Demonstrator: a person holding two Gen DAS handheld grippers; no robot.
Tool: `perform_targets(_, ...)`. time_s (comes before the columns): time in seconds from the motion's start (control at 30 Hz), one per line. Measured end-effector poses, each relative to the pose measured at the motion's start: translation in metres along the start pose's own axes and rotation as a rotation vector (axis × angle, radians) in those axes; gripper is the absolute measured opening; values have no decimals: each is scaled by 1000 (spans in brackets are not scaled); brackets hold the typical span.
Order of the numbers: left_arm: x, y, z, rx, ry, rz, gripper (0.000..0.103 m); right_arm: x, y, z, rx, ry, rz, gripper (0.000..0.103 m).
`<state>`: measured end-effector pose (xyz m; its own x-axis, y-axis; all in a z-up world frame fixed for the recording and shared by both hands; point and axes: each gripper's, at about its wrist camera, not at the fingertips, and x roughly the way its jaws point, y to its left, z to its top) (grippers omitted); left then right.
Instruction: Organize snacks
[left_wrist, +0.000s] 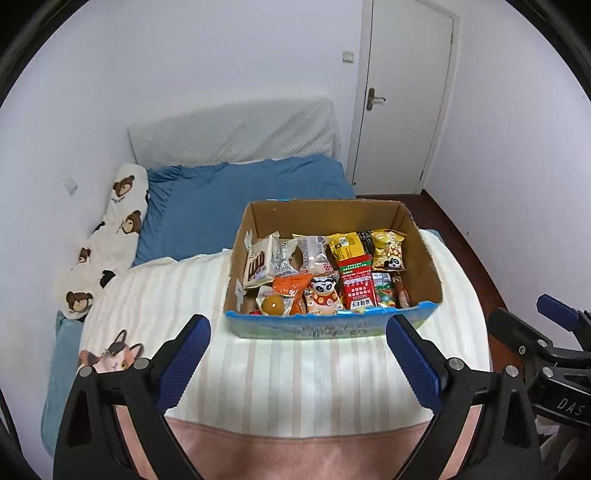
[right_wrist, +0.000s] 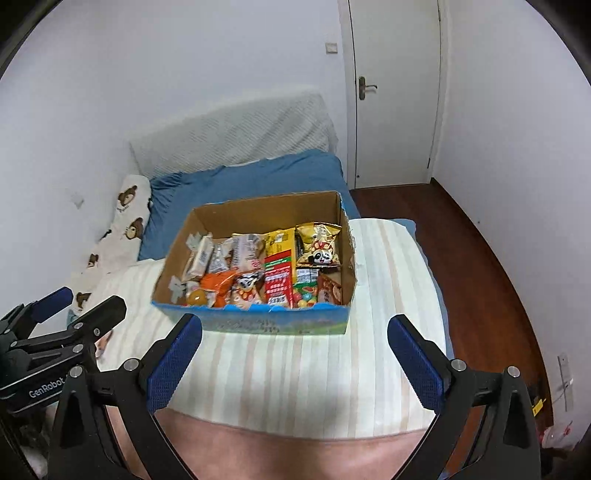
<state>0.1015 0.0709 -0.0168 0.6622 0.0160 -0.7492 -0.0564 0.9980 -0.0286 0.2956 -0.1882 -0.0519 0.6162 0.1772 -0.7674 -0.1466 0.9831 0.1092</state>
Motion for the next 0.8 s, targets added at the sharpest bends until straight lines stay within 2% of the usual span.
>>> perform_targets(0.2,-39,5,-15,-17,-34,-3,98,-52,5,-18,-10,-43,15,102)
perform_targets(0.47,-76,8,-33,-15,-61,7,98,-110,14,-35,-41,-108,-7,103)
perform_targets(0.8,-91,7,-44,-8,-75,10,98,-130,14,-43,-40,-117,0,103)
